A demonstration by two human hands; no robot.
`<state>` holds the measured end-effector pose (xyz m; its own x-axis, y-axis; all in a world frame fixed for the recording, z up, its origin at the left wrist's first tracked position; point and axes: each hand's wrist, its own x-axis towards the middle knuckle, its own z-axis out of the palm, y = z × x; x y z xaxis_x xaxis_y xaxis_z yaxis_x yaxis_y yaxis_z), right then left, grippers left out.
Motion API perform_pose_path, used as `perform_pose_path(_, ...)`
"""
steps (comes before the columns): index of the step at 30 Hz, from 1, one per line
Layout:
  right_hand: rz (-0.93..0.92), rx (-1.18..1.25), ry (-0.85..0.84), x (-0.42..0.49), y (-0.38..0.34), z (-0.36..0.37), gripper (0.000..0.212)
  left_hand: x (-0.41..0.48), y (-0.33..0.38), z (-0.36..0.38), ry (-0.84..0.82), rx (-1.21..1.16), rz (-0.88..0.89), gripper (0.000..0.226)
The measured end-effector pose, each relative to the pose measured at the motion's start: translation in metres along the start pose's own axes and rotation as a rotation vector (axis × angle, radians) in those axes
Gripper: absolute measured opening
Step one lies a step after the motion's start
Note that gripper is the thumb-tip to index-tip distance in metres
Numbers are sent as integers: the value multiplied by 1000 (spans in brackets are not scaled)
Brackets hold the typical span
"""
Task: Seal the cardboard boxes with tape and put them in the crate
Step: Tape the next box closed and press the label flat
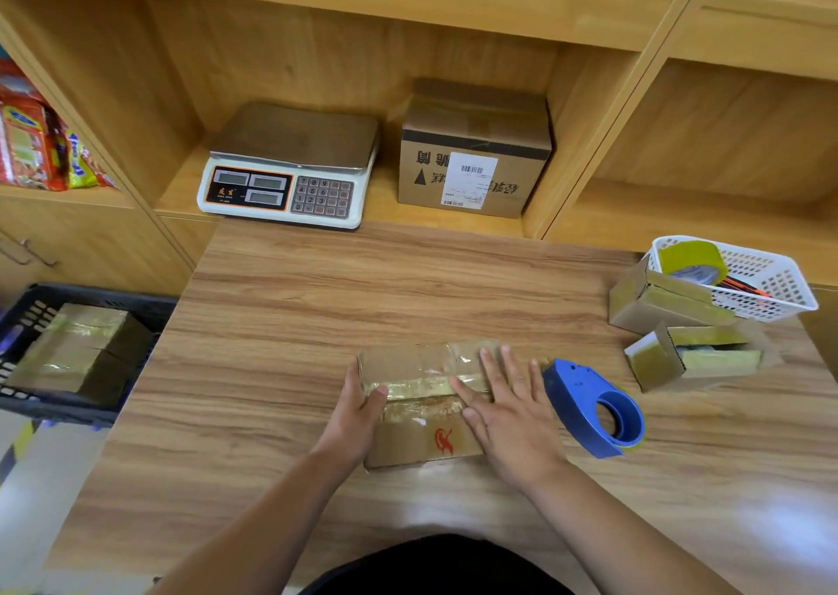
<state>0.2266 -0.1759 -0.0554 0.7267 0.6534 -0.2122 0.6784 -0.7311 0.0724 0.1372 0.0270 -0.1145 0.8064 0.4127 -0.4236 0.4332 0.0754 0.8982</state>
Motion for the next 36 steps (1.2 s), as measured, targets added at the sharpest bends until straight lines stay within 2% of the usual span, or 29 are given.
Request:
perform_pose_path(4,48,6,-25,-3,25,6,68,0,-1,1,-15,27,7,71)
perform_pose_path(7,45,-14,-22,-6,20,1,70,0,1,1,-18,14,11,69)
perform_pose_path(10,122,2,39,-10,2,-9,67,0,0,2,-12,25,17,67)
perform_pose_path(14,-61,-39,-18,-7,-36,-5,57,0,-1,6,21,25,14,64)
perform_pose_path(17,-131,12,-11,-3,-63,-7,56,2,-2,6,31,-6,25,62)
perform_pose_path(21,-195,-7,9,-10,-61,-1,53,2,-3,5,20,20,4,64)
perform_pose_path(25,-98,13,-6,-15,-49,-10,48,1,1,4,12,49,31,57)
perform_pose_path(27,-63,11,-42,-16,-39,-8,51,0,4,2,7,55,50,53)
perform_pose_path(29,-21,27,-84,-19,-23,-9,58,-2,6,1,-5,80,49,60)
perform_pose_path(32,53,-20,-43,-29,-15,-12,55,-6,5,1,33,113,58,65)
perform_pose_path(36,19,-37,-1,-24,-38,-21,51,-10,4,4,87,160,74,59)
